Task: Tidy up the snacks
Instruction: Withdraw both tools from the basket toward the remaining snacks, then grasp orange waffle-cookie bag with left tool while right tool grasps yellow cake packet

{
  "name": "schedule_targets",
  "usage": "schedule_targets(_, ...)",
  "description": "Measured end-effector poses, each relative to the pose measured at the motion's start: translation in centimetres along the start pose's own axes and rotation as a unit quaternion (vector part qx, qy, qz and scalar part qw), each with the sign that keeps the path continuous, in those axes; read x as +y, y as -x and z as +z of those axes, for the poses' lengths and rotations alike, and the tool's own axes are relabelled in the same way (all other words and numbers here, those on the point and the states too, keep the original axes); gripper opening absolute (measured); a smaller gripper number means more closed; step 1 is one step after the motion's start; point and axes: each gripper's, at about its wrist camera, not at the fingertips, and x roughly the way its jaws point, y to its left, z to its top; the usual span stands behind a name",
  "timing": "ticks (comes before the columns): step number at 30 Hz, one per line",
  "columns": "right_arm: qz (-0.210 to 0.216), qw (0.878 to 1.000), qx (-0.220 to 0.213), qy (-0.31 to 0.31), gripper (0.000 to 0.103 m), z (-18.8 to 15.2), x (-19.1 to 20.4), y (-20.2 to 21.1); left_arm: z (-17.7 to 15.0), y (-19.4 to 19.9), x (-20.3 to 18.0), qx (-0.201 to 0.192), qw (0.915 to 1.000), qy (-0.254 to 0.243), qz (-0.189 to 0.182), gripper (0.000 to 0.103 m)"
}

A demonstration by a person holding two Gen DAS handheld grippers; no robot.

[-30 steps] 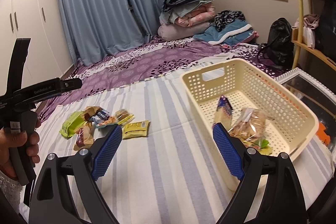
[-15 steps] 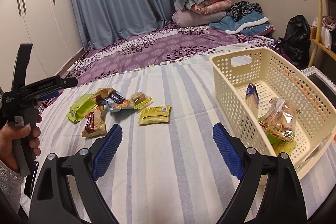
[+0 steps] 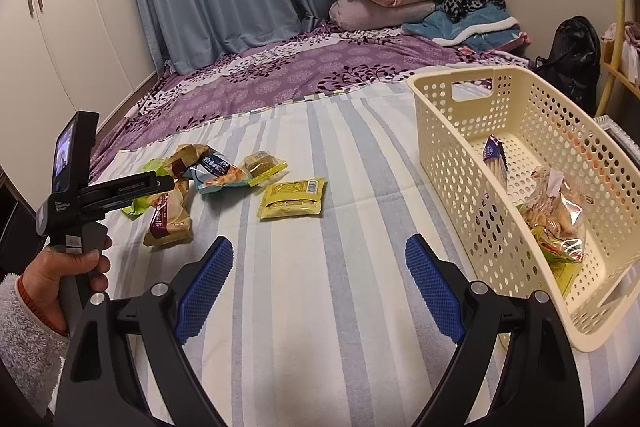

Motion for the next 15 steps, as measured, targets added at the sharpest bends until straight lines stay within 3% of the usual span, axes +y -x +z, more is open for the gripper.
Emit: schedule_targets(15,0.002,1.0,0.027,-0.002,0.088,-0.4,-0.1,-3.2,0.1,-4.0,0.5,0.02,0.9996,0.005,0.02,0.1)
